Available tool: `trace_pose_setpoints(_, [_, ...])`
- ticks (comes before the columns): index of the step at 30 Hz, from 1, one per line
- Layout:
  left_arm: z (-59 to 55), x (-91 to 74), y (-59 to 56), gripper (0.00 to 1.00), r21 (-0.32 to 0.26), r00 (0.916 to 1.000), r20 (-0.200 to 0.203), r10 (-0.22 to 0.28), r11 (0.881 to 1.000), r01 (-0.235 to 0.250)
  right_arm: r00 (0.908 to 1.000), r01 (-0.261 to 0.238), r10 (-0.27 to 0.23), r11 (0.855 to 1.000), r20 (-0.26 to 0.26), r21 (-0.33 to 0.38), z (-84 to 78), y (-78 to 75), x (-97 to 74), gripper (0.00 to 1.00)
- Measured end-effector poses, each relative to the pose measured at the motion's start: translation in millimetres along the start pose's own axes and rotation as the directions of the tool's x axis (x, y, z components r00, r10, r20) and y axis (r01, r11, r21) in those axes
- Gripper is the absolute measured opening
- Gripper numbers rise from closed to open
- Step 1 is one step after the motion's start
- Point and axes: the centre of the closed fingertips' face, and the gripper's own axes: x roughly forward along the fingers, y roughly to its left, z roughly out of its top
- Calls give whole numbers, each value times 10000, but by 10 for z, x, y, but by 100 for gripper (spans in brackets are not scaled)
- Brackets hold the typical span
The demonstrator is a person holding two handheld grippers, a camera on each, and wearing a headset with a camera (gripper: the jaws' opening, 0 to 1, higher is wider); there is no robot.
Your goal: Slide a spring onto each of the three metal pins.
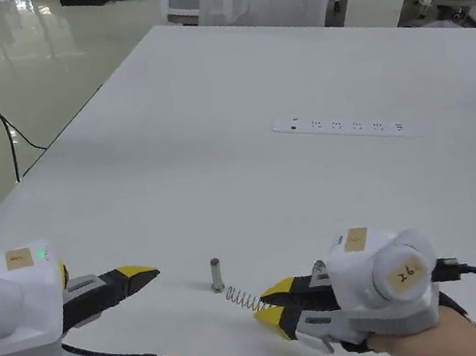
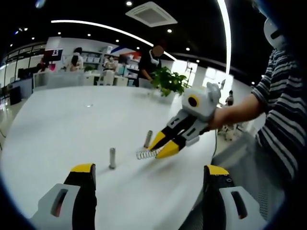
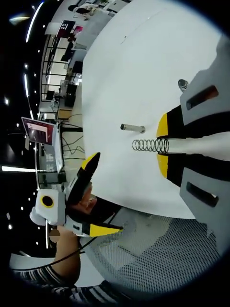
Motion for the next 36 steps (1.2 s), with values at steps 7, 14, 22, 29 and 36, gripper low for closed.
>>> trace_pose_setpoints(7, [49,87,-61,83,47,9991,-13,-420,9991,420,9994,-86,62,9977,-353,-668,-138,-32,-280,8])
trace_pose_setpoints(14, [-17,241,-257,74,366,9879,-616,-1422,9888,1446,9964,-419,329,9922,-780,-1172,-274,-17,-419,8])
trace_pose_setpoints(22, [7,430,-401,66,674,9763,-743,-2035,9757,2085,9922,-1189,1124,9827,-534,-1422,-210,22,-636,8])
trace_pose_setpoints(29, [-6,602,-533,54,941,9649,-843,-2488,9620,2563,9900,-1377,1300,9748,-548,-1755,-180,44,-699,8])
trace_pose_setpoints(36, [77,735,-606,43,1105,9560,-678,-2853,9502,2914,9820,-1852,1716,9573,-793,-2220,-223,190,-718,8])
